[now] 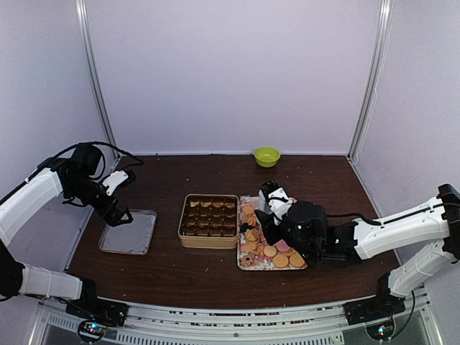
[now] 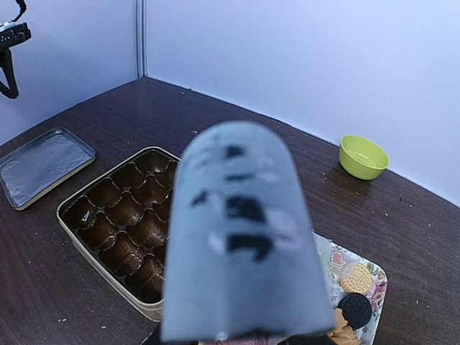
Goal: Pack the cookies
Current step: Pick up the fake cookies from the plate.
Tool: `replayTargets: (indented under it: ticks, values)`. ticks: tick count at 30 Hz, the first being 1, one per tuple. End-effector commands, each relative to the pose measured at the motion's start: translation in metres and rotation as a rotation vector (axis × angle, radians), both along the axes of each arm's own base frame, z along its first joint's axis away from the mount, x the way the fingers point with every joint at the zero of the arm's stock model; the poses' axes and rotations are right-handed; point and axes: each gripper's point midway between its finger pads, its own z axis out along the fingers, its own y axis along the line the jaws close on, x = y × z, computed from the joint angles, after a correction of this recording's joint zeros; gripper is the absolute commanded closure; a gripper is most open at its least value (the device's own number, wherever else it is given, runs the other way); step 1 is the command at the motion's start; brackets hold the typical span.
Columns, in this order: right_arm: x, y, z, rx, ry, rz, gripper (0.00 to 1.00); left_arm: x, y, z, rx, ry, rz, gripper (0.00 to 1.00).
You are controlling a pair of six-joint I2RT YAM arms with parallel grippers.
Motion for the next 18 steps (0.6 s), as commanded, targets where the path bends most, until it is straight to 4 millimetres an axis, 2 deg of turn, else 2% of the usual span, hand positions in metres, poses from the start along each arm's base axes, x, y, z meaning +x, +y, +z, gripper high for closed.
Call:
replayTargets:
  ticks: [1, 4, 18]
  values:
    - [0.006, -0.01, 0.002, -0.03, -0.036, -0.074, 0.64, 0.004, 0.001, 0.015, -0.002, -0.041, -0.001, 0.02]
    - [0.007, -0.012, 0.001, -0.037, -0.037, -0.083, 0.66, 0.006, 0.001, 0.017, -0.002, -0.045, -0.001, 0.02]
    - [0.008, -0.022, 0.021, 0.008, -0.061, -0.12, 0.81, 0.005, -0.005, 0.017, -0.026, -0.027, -0.028, 0.03]
